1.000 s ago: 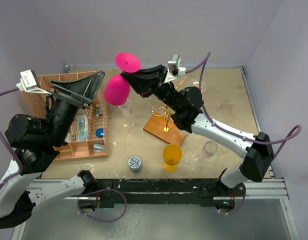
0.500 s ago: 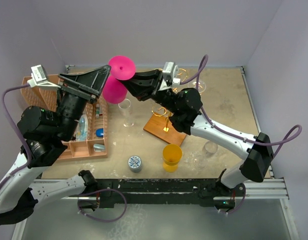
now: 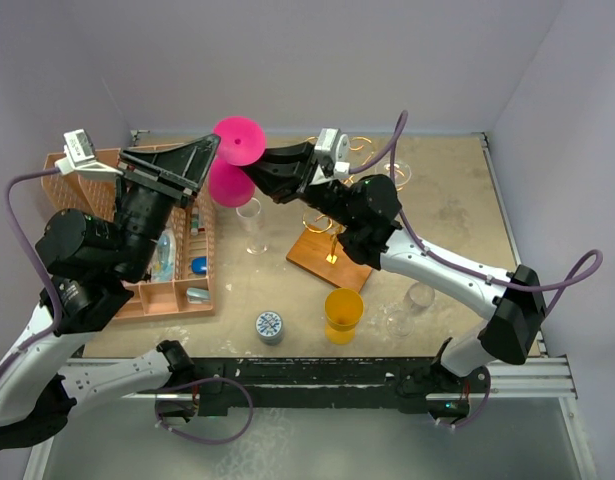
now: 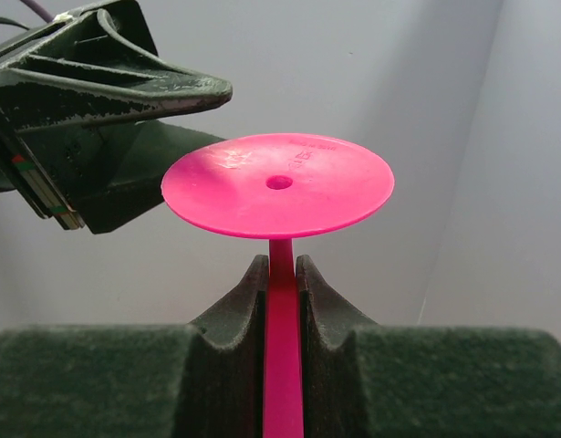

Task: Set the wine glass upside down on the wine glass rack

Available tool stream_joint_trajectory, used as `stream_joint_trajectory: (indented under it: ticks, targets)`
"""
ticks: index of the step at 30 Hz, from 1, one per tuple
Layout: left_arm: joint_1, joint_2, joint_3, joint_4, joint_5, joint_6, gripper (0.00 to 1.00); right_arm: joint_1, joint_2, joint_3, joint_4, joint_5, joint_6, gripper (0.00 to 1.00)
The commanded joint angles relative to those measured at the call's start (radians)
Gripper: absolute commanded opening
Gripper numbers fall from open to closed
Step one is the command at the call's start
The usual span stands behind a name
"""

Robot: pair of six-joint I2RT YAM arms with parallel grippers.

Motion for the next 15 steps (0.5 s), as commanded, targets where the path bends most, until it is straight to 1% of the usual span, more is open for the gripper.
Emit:
stream_joint_trajectory:
  ticks: [1, 5, 8, 11, 14, 15]
  targets:
    - [0.002, 0.013, 0.046, 0.003, -0.001, -0.002, 0.25, 0.006, -0.032, 0.055, 0.026, -0.049, -0.036, 0.0]
    - [0.001, 0.022, 0.046, 0.009, 0.011, 0.003, 0.19, 0.006, -0.035, 0.059, 0.014, -0.084, -0.036, 0.0]
    - [0.002, 0.025, 0.044, 0.008, 0.019, 0.004, 0.13, 0.006, -0.038, 0.059, 0.009, -0.097, -0.033, 0.0]
    - [0.001, 0.025, 0.043, 0.005, 0.021, 0.005, 0.08, 0.006, -0.041, 0.06, 0.005, -0.099, -0.031, 0.0]
    - [0.002, 0.023, 0.04, 0.004, 0.012, 0.008, 0.0, 0.006, -0.047, 0.056, 0.005, -0.094, -0.024, 0.0]
    - [0.002, 0.021, 0.039, 0.007, 0.007, 0.009, 0.0, 0.006, -0.049, 0.056, 0.003, -0.088, -0.019, 0.0]
